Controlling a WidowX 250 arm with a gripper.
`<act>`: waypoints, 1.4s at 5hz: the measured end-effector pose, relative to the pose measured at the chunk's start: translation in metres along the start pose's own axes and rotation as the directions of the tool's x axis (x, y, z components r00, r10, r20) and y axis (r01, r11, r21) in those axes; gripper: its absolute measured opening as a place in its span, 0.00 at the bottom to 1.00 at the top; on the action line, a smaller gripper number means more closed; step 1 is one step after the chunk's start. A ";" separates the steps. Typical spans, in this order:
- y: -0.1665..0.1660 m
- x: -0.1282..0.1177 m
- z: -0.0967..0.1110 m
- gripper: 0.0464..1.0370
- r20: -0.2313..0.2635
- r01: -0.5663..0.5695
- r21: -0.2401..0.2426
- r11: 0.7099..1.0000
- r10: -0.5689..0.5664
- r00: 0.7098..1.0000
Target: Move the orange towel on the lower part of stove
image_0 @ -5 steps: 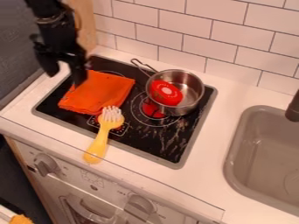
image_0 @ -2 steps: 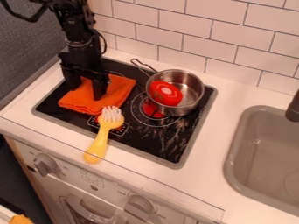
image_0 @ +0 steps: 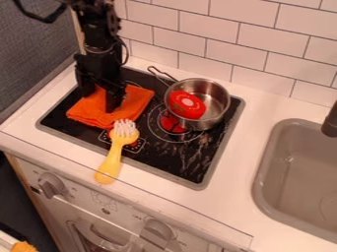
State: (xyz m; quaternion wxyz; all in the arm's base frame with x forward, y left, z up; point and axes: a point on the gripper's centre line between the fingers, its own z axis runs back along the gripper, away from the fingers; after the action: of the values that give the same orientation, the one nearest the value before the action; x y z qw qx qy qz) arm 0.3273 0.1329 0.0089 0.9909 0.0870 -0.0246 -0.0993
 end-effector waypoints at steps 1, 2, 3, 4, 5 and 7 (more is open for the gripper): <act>0.008 -0.014 -0.003 0.96 0.004 0.018 -0.032 0.999 -0.018 1.000; 0.014 -0.032 -0.004 0.96 0.012 0.030 -0.083 0.996 -0.029 0.999; 0.010 -0.046 -0.003 0.96 0.017 0.040 -0.124 0.991 -0.039 0.999; 0.001 -0.059 -0.001 0.96 0.014 0.069 -0.152 0.986 -0.068 0.998; 0.000 -0.067 0.000 0.96 0.008 0.068 -0.169 0.983 -0.068 0.998; -0.001 -0.072 0.001 0.96 -0.015 0.068 -0.187 0.980 -0.072 0.997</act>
State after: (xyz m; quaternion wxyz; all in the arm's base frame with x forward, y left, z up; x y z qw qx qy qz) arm 0.2570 0.1460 0.0072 0.9908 -0.0045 -0.0015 -0.1350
